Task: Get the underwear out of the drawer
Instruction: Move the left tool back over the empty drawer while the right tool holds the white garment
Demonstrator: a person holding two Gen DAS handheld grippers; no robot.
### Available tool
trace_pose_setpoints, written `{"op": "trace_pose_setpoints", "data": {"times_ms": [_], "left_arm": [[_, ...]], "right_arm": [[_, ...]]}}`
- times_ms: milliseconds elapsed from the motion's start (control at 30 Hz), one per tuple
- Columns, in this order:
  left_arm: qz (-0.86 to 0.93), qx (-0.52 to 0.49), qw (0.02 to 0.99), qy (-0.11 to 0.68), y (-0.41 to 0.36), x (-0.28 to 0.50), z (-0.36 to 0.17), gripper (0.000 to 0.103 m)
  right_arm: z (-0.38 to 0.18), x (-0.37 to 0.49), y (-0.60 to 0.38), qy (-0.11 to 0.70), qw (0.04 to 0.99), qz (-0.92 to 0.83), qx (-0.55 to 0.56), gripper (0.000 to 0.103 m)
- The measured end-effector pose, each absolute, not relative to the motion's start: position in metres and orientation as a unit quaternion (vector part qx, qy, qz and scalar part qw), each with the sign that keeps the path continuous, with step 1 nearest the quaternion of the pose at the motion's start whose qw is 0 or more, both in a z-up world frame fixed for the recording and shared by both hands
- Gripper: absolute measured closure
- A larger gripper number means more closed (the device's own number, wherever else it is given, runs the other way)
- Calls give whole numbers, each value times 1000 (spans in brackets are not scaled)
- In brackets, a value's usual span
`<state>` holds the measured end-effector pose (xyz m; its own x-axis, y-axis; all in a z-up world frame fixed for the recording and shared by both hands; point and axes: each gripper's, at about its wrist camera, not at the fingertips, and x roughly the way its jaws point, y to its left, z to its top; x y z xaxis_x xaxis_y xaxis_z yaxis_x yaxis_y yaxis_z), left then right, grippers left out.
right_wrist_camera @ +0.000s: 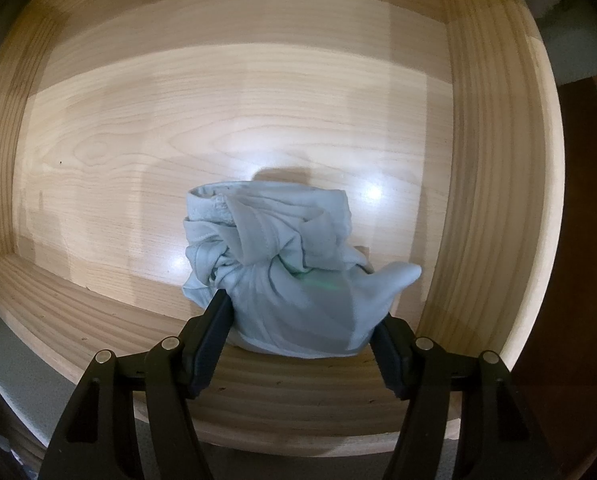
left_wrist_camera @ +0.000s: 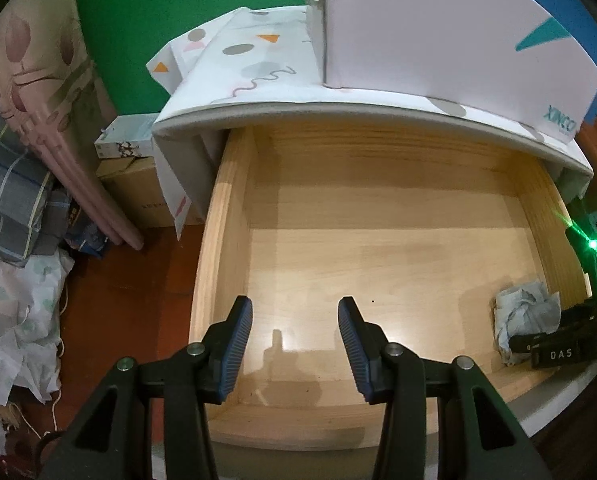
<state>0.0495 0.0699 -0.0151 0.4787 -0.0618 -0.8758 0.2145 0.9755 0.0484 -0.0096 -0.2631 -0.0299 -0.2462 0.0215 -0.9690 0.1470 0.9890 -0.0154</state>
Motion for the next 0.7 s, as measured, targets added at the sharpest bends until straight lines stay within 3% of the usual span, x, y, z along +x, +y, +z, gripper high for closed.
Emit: {"op": "trace_pose_setpoints", "data": {"times_ms": [700], "left_arm": [[-59, 89, 857, 504, 71, 52, -26, 57]], "right_arm": [[-18, -19, -254, 772, 632, -59, 47, 47]]}}
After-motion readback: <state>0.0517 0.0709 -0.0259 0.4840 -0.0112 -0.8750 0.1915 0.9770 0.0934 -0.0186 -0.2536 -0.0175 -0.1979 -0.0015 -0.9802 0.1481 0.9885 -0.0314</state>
